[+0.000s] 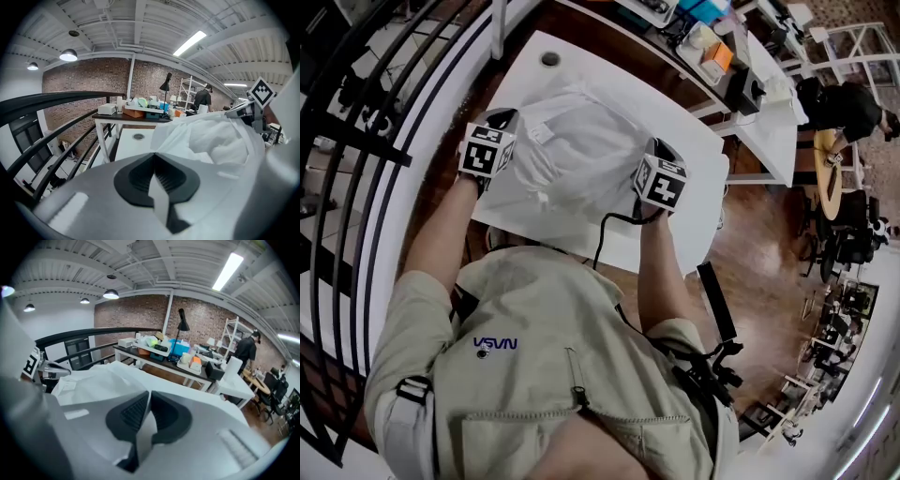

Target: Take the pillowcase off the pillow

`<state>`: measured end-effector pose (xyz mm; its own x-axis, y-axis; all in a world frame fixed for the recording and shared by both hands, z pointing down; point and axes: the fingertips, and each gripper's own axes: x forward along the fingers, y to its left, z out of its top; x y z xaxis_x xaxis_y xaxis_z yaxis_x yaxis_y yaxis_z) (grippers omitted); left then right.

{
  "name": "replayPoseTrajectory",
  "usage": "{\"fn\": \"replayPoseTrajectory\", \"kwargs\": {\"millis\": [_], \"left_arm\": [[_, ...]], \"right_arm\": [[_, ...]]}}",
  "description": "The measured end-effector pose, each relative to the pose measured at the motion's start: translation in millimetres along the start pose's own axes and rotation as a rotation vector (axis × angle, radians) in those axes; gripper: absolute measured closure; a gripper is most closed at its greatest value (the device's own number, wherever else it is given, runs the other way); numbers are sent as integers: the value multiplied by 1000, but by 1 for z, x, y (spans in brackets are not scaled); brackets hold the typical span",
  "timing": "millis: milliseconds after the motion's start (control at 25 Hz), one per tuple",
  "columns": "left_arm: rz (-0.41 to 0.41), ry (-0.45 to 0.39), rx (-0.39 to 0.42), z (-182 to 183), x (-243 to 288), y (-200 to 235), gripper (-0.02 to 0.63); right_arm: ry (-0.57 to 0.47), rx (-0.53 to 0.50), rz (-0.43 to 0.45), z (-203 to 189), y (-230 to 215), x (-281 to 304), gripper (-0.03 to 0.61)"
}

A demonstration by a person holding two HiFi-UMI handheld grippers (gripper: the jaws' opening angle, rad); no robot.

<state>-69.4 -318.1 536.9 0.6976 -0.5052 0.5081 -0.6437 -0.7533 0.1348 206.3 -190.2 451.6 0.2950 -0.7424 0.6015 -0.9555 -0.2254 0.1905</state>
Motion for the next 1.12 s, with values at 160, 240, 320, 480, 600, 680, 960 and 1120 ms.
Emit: {"fn": "replayPoseTrajectory", "kwargs": {"millis": [160, 240, 320, 480, 600, 680, 960, 1120], "left_arm": [[21, 51, -4, -25, 7, -1, 607], [8, 95, -31, -43, 16, -4, 606], [-9, 116, -16, -49, 21, -13, 606], [-32, 116, 53, -35, 22, -32, 606], [-51, 101, 33, -35, 22, -35, 591], [-57, 80, 19, -36, 21, -35, 536], [-39, -21, -51, -22, -9, -22, 449], [-26, -73, -120, -15, -36, -18, 431]], "right_arm": [[42, 38, -8, -18, -7, 4, 572], [76, 14, 3, -27, 1, 11, 572], [88, -38, 8, -30, 9, 15, 572], [66, -73, -5, -24, 9, 16, 571], [44, -70, 9, -23, 12, 16, 557], [33, -62, 21, -22, 15, 13, 534], [-41, -65, 104, 1, 36, -14, 437], [-108, -126, 138, 20, 61, -34, 436]]}}
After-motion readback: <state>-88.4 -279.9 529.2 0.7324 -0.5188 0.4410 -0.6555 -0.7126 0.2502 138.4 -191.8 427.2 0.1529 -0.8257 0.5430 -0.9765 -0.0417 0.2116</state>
